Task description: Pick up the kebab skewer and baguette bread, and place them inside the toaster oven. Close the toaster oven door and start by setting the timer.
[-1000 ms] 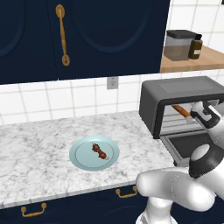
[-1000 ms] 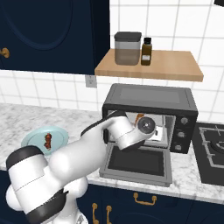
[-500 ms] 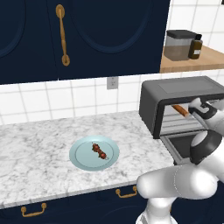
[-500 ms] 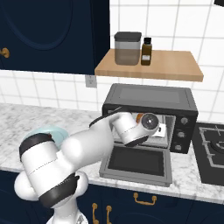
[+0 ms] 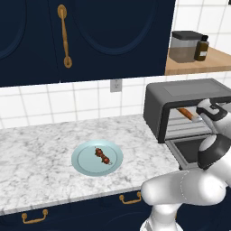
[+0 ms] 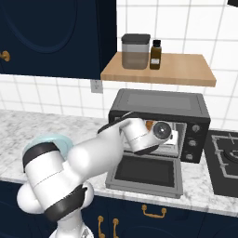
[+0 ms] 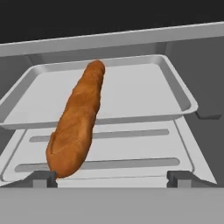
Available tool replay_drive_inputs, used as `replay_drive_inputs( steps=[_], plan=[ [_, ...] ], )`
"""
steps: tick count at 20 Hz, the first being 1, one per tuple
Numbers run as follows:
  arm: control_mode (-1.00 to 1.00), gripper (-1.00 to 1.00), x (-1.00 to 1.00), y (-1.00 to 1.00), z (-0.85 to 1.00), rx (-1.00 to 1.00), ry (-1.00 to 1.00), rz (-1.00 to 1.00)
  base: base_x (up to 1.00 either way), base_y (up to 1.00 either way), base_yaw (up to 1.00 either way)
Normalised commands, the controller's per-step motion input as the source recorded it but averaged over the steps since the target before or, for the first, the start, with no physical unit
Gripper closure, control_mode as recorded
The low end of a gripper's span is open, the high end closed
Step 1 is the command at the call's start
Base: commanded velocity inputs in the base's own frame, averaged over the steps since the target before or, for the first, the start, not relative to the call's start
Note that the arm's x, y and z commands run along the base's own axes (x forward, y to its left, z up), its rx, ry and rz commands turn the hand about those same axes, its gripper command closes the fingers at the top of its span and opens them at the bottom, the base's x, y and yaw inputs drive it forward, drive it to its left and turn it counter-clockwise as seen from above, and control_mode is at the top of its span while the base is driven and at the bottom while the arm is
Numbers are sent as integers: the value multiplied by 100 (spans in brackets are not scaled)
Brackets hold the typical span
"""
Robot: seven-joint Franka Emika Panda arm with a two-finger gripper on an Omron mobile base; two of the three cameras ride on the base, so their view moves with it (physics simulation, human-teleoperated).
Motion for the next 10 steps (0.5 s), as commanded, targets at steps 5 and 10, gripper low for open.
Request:
replay_drive_inputs(
  steps=[5,10],
  plan=[
    [-100,-100,6,30,7,0,-14,0,0,0,0],
    [-100,-100,18,12,3,0,-8,0,0,0,0]
  ],
)
